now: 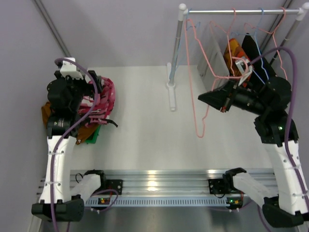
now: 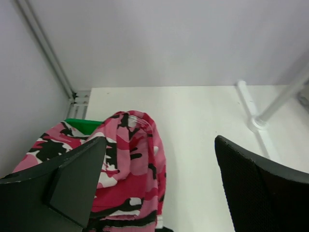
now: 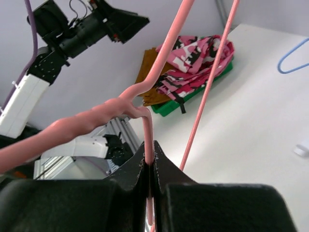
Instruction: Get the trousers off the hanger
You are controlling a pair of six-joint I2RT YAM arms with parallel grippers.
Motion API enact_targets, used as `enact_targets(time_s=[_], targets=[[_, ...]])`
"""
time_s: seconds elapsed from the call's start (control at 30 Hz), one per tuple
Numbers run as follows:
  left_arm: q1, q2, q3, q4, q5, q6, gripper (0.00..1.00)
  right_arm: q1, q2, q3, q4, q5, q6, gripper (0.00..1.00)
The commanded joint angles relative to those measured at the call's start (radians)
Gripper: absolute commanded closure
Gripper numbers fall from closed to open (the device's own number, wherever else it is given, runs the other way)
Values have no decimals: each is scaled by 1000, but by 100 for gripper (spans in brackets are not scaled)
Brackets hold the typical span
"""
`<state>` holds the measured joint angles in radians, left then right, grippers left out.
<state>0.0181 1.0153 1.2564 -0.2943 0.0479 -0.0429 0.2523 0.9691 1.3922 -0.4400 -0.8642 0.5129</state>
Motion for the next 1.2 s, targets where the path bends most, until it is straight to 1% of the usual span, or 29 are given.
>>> enact_targets(time_s=[0.0,0.03,0.07,0.1,0.13,0.2,0.23,0.3,0.33,0.37,0.4,0.47,0.5,0.57,0.6,0.63,0.7,0.73,0.8,1.0,1.17], targets=[[2,-1,-2,-193,162,-21,1,-62,-93,-1,-124,52,-99,100],[2,-7,-2,-201,167,-32,1,-70,-119,1,-158,121,-117,100],[2,-12,-3,-209,167,-40,1,-77,-125,5,-233,163,-128,100],[2,-23,-3,-216,167,-44,1,-81,-130,8,-264,207,-134,100],[2,-24,0,-220,171,-48,1,-82,-122,13,-294,270,-143,100],[2,-29,5,-224,168,-55,1,-85,-92,34,-365,310,-157,100],[2,-26,15,-227,168,-55,1,-87,-42,48,-387,359,-168,100],[2,-20,32,-238,173,-54,1,-107,29,111,-442,369,-180,100],[2,-11,40,-255,173,-52,1,-117,105,135,-456,363,-186,100],[2,-9,55,-261,178,-51,1,-137,144,161,-462,354,-192,100],[2,-7,61,-269,179,-49,1,-145,176,216,-471,353,-198,100],[2,-17,63,-276,179,-52,1,-163,265,270,-463,367,-206,100],[2,-21,61,-276,178,-52,1,-163,290,328,-463,382,-211,100],[3,-37,57,-275,176,-60,1,-169,379,391,-462,389,-217,100],[2,-40,55,-276,176,-63,1,-171,408,457,-463,392,-218,100],[2,-43,54,-276,176,-71,1,-174,466,490,-463,396,-214,100],[2,-47,57,-278,184,-75,1,-180,520,557,-456,396,-218,100],[3,-46,57,-276,185,-81,1,-180,570,623,-451,404,-226,100],[2,-47,54,-278,184,-81,1,-180,614,713,-441,412,-229,100],[2,-38,44,-275,179,-86,1,-177,773,879,-405,450,-240,100],[2,-29,26,-263,182,-104,1,-159,862,970,-362,479,-238,100]])
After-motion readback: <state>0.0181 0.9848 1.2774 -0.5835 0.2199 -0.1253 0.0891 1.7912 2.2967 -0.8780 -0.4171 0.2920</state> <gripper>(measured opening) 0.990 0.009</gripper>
